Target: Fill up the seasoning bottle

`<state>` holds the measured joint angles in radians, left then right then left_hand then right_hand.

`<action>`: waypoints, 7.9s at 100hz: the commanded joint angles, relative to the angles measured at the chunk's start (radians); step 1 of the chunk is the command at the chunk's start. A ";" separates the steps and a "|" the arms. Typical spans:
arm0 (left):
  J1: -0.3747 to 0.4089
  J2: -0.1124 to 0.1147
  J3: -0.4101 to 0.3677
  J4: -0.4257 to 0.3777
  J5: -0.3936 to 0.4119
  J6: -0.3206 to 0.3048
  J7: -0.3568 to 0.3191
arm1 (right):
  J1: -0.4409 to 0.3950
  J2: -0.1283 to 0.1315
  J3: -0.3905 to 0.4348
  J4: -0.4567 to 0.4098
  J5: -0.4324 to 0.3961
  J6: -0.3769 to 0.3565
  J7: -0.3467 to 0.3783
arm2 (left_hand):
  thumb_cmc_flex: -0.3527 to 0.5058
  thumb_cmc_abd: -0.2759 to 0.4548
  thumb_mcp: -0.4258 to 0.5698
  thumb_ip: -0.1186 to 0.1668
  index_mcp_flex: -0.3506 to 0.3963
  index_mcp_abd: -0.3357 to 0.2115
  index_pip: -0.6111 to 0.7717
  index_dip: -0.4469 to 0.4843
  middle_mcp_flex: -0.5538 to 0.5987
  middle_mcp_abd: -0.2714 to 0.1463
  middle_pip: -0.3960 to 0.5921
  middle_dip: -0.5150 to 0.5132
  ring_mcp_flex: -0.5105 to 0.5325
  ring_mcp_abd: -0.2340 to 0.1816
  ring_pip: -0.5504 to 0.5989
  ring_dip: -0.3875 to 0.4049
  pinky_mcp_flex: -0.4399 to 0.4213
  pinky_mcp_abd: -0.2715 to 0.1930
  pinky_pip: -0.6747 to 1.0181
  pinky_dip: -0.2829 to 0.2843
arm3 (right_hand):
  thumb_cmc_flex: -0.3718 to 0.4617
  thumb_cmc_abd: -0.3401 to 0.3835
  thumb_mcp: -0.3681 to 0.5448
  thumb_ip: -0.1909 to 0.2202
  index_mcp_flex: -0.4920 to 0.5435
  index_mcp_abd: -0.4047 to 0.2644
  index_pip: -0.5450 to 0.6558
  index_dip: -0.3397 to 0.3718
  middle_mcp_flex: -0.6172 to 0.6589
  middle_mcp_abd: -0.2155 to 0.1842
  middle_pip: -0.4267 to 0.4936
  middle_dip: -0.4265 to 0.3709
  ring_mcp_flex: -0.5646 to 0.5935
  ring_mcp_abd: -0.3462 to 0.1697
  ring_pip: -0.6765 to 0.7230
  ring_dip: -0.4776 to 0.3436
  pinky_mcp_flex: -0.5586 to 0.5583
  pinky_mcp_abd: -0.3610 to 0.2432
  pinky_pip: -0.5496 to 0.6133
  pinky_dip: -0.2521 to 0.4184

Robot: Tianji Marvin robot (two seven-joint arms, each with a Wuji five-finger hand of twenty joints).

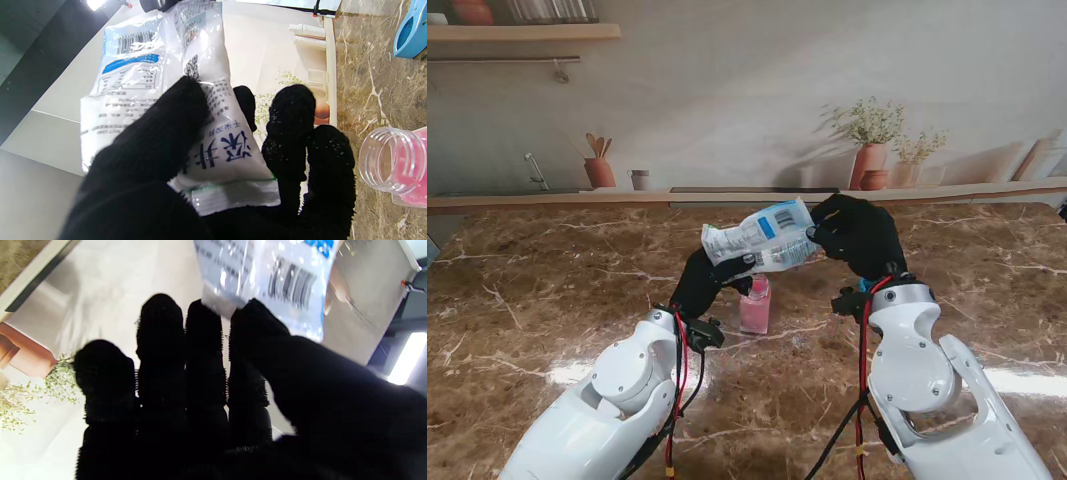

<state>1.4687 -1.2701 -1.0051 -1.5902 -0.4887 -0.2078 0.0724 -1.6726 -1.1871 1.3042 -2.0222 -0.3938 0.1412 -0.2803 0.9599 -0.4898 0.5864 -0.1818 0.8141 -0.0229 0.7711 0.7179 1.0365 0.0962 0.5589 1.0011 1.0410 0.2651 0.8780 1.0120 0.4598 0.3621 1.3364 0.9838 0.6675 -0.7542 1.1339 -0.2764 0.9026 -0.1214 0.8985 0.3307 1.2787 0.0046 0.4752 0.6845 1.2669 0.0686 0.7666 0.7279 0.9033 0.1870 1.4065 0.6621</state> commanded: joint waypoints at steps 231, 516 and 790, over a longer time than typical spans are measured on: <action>-0.139 0.025 -0.105 0.287 0.103 0.189 -0.162 | -0.005 -0.024 0.012 0.436 0.081 -0.077 -0.045 | 0.179 0.177 0.028 0.057 0.072 -0.125 0.299 0.182 0.011 -0.083 0.072 0.045 -0.032 0.017 -0.001 0.045 -0.074 -0.069 -0.027 0.082 | -0.413 0.199 -0.114 0.217 -0.260 0.051 -0.548 0.219 -0.551 -0.021 -0.282 -0.380 -0.604 -0.059 -0.583 -0.451 -0.627 -0.167 -0.721 -0.269; -0.227 0.124 -0.083 0.140 0.563 0.220 -0.264 | -0.003 -0.043 0.010 0.505 0.179 -0.103 -0.072 | 0.075 0.098 0.018 0.027 0.086 -0.091 0.049 -0.389 0.060 -0.024 -0.189 -0.266 -0.020 0.006 -0.091 -0.037 -0.059 -0.085 -0.068 0.030 | -0.407 0.199 -0.092 0.215 -0.244 0.049 -0.537 0.222 -0.536 -0.019 -0.271 -0.364 -0.605 -0.050 -0.573 -0.436 -0.636 -0.150 -0.717 -0.261; -0.269 0.153 -0.050 0.080 0.705 0.214 -0.316 | -0.007 -0.048 0.020 0.518 0.214 -0.112 -0.076 | 0.076 0.073 -0.088 0.065 0.100 -0.061 -0.011 -0.525 0.108 0.012 -0.175 -0.482 0.004 -0.026 -0.170 -0.149 -0.066 -0.124 -0.101 -0.013 | -0.411 0.215 -0.074 0.219 -0.229 0.048 -0.530 0.221 -0.511 -0.015 -0.258 -0.343 -0.600 -0.043 -0.564 -0.421 -0.639 -0.138 -0.721 -0.246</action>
<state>1.1985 -1.1141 -1.0551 -1.5062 0.2101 0.0035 -0.2533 -1.6702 -1.2313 1.3229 -1.5106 -0.1877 0.0294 -0.3697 0.9605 -0.4998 0.5008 -0.1517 0.9197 -0.0111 0.7466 0.1696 1.1541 0.1174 0.3773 0.5027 1.0603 0.2470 0.7160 0.8609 0.4092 0.2839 1.2461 0.9819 0.2860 -0.5504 1.0406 -0.0906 0.6762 -0.0690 0.3624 0.5590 0.7566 -0.0046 0.2014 0.3298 0.6828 0.0366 0.1949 0.2986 0.2767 0.0617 0.6907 0.4112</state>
